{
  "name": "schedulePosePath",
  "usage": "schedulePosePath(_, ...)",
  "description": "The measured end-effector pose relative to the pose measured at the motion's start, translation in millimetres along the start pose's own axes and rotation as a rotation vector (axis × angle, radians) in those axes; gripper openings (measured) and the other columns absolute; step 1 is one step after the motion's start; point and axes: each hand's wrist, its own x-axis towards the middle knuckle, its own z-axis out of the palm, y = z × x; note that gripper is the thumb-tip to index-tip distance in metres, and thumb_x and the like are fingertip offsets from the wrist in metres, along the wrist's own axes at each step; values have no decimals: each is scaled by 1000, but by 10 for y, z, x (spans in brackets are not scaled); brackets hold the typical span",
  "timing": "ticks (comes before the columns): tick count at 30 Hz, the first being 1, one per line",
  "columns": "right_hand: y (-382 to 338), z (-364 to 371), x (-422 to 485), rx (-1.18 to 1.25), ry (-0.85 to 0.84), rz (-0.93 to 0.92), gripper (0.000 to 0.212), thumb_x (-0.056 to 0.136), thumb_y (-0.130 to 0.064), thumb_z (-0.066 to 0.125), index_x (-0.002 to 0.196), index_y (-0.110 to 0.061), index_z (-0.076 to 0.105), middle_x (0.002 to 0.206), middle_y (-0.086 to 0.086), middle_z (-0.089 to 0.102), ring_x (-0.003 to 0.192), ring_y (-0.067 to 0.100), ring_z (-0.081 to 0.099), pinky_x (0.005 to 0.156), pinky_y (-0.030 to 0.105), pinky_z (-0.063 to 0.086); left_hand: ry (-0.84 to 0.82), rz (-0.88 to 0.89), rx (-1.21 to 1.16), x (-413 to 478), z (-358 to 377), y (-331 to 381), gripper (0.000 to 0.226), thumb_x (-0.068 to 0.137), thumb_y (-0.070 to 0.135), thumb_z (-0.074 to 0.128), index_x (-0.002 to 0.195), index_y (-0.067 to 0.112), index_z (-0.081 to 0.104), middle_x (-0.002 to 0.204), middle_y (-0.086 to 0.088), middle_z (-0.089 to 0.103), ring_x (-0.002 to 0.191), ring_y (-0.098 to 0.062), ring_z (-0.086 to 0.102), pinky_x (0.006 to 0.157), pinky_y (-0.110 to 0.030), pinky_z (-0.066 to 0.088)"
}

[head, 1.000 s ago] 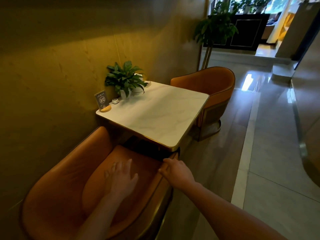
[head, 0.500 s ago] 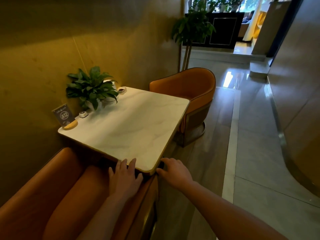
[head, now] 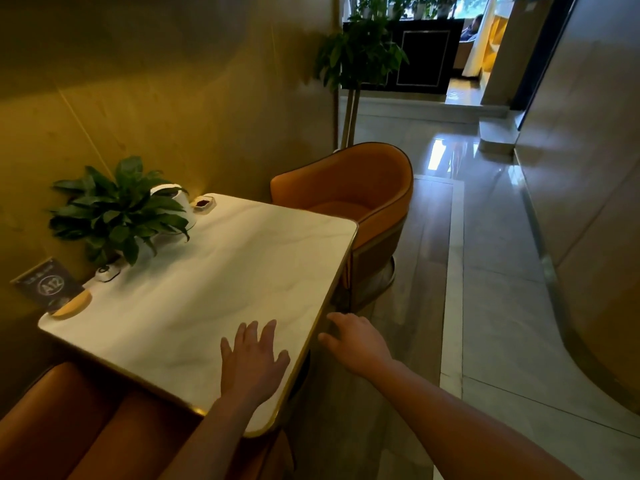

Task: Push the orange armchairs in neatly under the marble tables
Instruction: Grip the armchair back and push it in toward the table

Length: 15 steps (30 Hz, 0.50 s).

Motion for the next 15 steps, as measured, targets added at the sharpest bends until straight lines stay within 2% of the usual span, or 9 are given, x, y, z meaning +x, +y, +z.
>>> schedulePosePath(12, 1478, -1185, 1660, -19, -21, -12, 57, 94, -51, 54, 145, -31, 39, 137, -4, 52, 128, 16, 47, 101, 38, 48, -26, -55, 24, 1774, 95, 1666, 65, 101, 57, 31, 157, 32, 10, 166, -4, 11, 153, -27, 3, 122, -55, 5)
schedulePosePath(15, 1825, -1516, 2036, -47, -45, -33, 54, 94, -51, 54, 143, -31, 41, 134, -3, 54, 124, 16, 49, 97, 35, 49, -30, -71, -6, 2192, 96, 2072, 65, 100, 56, 32, 157, 32, 10, 166, -5, 11, 153, -27, 3, 122, -55, 6)
